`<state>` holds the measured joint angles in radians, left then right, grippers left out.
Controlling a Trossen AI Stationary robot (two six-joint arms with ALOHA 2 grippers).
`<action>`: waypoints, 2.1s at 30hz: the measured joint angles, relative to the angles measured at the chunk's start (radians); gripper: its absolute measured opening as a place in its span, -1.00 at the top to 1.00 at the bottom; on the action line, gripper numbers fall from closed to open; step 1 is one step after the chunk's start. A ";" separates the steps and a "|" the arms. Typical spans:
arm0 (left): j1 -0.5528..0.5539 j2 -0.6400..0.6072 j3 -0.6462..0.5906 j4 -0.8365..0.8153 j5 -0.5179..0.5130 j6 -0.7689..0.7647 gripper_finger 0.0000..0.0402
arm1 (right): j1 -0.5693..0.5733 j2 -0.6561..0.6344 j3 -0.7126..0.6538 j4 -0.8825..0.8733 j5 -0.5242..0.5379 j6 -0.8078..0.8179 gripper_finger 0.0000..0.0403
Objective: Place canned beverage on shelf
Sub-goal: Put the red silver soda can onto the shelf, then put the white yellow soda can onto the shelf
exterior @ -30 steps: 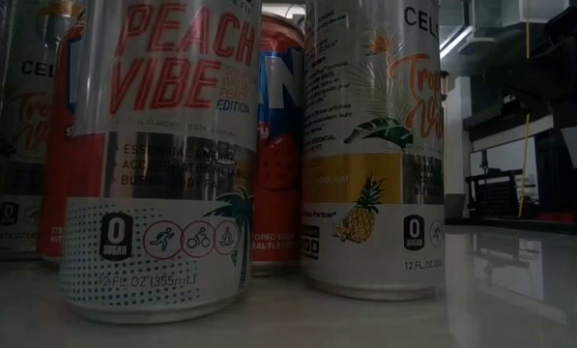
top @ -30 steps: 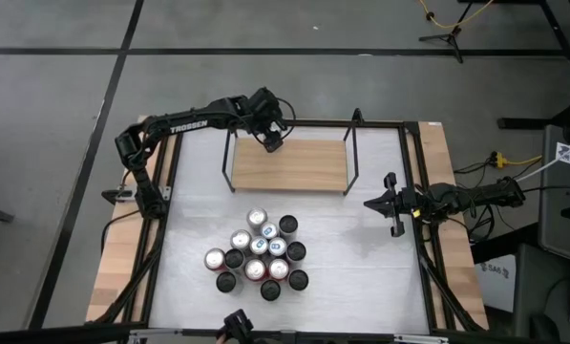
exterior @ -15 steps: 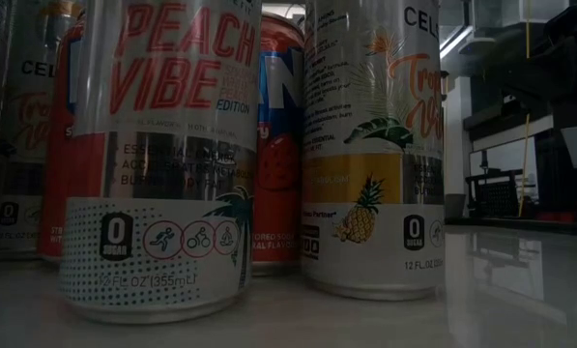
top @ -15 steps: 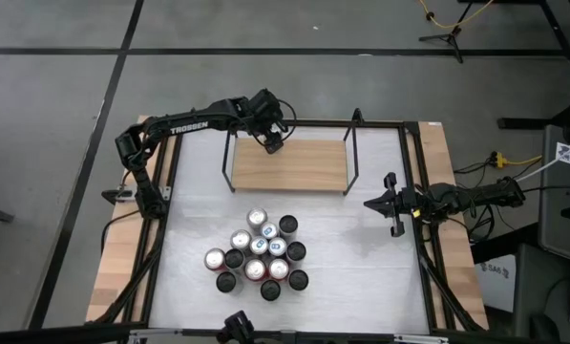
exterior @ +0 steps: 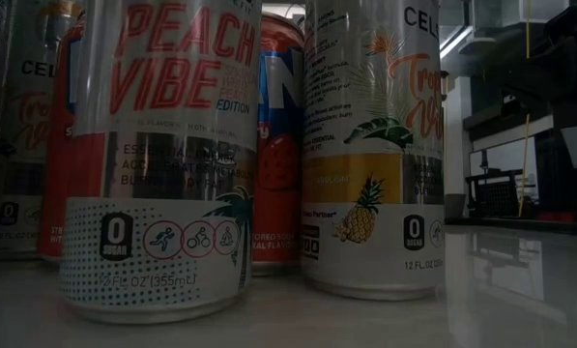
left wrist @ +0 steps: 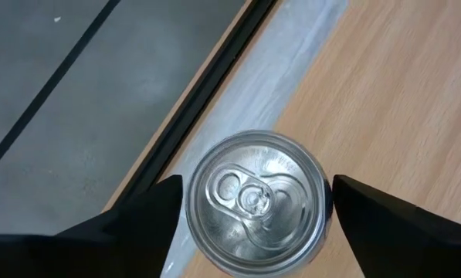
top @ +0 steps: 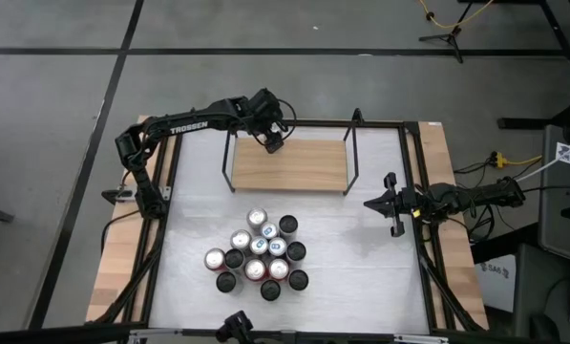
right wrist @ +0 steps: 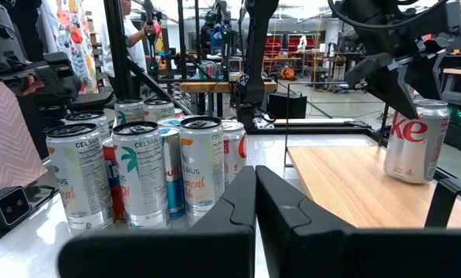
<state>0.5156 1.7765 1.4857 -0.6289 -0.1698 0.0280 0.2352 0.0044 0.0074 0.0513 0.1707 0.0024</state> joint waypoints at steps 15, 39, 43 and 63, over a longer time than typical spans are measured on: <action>0.000 0.000 0.000 -0.004 -0.049 0.001 -0.74 | 0.000 0.000 0.000 0.000 -0.001 0.000 0.97; -0.083 -0.038 0.259 -0.142 -0.041 0.001 -0.74 | 0.000 0.000 -0.001 0.011 0.002 0.050 0.97; -0.120 -0.040 0.384 -0.307 -0.041 0.008 -0.74 | 0.000 0.000 -0.001 0.064 0.002 0.057 0.88; -0.415 -0.762 -0.093 -0.232 0.006 -0.084 -0.74 | 0.000 0.068 0.092 0.296 -0.025 0.071 0.00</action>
<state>0.1007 1.0147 1.3925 -0.8606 -0.1640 -0.0556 0.2352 0.0727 0.0994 0.3470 0.1457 0.0734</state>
